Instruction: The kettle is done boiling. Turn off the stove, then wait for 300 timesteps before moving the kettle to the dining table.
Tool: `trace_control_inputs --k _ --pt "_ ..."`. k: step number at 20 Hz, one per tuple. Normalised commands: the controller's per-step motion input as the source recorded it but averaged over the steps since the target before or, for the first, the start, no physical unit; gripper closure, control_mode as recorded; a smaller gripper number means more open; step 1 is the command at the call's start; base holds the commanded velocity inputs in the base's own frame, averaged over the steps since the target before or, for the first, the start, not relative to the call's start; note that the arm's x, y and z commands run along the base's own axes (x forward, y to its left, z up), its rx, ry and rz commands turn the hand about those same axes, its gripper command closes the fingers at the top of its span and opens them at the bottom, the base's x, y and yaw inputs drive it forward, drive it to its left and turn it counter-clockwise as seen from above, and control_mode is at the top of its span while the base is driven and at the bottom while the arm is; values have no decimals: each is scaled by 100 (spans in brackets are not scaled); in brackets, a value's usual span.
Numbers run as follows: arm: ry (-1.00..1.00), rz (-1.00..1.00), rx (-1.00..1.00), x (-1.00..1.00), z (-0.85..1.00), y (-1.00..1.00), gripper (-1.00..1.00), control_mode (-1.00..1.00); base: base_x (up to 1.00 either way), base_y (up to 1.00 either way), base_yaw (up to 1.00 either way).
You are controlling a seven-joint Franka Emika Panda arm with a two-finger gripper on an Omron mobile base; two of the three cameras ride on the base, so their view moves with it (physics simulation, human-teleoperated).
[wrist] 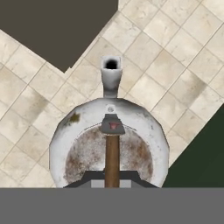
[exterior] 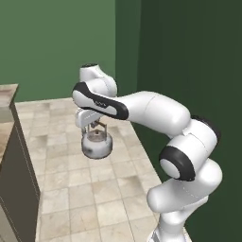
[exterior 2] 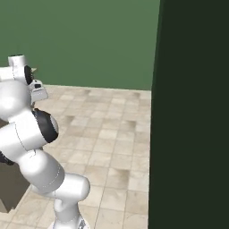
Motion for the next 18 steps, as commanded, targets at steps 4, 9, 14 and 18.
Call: trace_control_inputs --k 4,9,14,18 --pt "0 0 0 0 0 0 100 100 48 0 19" --pt "0 0 0 0 0 0 100 100 47 0 19" --pt "0 0 0 0 0 0 100 100 60 0 25" --pt "0 0 0 0 0 0 100 100 61 0 29"
